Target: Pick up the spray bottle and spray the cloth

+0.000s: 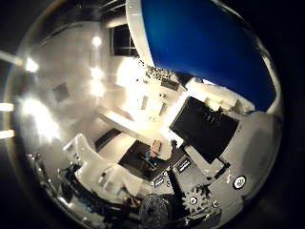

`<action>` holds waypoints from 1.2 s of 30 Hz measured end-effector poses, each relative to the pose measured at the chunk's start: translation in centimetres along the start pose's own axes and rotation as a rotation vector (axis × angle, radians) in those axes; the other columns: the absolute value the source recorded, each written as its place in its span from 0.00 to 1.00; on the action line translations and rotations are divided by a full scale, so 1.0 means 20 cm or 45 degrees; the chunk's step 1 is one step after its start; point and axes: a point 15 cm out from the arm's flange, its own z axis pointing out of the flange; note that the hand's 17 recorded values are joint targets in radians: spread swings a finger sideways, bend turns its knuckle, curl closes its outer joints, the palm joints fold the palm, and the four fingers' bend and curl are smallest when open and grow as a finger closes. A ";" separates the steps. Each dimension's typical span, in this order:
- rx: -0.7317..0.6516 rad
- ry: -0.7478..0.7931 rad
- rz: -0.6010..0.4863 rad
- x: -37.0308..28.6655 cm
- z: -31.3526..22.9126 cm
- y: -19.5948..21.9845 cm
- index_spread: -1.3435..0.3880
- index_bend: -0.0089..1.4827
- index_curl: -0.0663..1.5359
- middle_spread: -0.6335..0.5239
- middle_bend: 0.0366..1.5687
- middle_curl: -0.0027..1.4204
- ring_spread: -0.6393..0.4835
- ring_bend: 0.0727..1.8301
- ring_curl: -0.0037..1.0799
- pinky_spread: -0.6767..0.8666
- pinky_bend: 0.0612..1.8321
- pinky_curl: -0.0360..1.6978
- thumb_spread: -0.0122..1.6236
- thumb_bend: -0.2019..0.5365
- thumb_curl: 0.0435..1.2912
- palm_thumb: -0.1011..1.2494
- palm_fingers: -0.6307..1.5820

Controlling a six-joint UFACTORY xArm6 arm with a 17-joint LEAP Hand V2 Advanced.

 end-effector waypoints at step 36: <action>-0.170 0.088 0.017 0.13 0.11 0.20 0.59 0.13 0.31 0.55 0.32 0.24 0.61 0.39 0.28 0.61 0.29 0.42 0.62 0.23 0.34 0.57 0.27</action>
